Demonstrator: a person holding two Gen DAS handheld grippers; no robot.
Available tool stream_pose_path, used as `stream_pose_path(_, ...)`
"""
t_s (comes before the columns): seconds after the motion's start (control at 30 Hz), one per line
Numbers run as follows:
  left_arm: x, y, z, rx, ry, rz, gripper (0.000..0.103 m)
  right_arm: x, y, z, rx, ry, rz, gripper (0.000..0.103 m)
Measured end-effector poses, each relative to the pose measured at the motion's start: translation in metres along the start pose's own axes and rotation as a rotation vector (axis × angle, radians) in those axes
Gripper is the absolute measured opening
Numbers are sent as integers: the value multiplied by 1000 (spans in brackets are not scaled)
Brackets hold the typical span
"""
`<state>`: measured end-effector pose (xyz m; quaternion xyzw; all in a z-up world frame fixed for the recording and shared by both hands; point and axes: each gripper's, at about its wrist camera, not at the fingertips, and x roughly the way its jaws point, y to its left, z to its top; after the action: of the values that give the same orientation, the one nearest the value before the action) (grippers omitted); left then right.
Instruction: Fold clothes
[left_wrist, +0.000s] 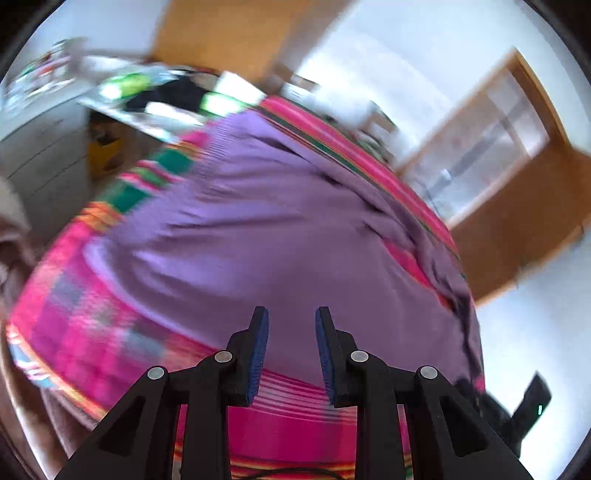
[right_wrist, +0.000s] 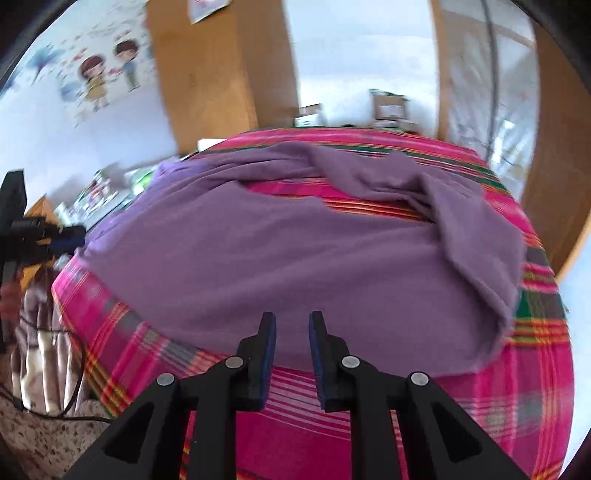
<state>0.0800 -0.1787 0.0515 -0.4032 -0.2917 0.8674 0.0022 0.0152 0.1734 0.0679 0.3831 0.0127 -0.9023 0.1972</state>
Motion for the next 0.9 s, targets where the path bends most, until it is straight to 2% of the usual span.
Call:
stream_pose_path(0.1, 23, -28, -7, 74, 62, -37, 27, -13, -16, -5, 10, -16, -43, 19)
stream_pose_path(0.2, 45, -58, -18, 202, 131, -87, 27, -31, -34, -8, 17, -34, -105, 19)
stream_pose_path(0.33, 65, -90, -33, 322, 192, -105, 27, -74, -77, -12, 58, -50, -245, 19)
stream_pose_path(0.5, 79, -117, -37, 386, 230, -148, 27, -146, -122, -8, 73, -82, -445, 19)
stream_pose_path(0.63, 94, -134, -39, 418, 264, -164, 27, -196, -133, 0, 13, -122, -579, 19)
stream_pose_path(0.73, 107, -147, -42, 439, 290, -177, 27, -194, -142, 3, 55, -146, -549, 20)
stream_pose_path(0.8, 117, -159, -47, 453, 309, -185, 27, -168, -147, 4, 90, -120, -500, 20)
stream_pose_path(0.9, 127, -173, -52, 478, 330, -197, 27, -114, -143, 5, 70, -58, -409, 20)
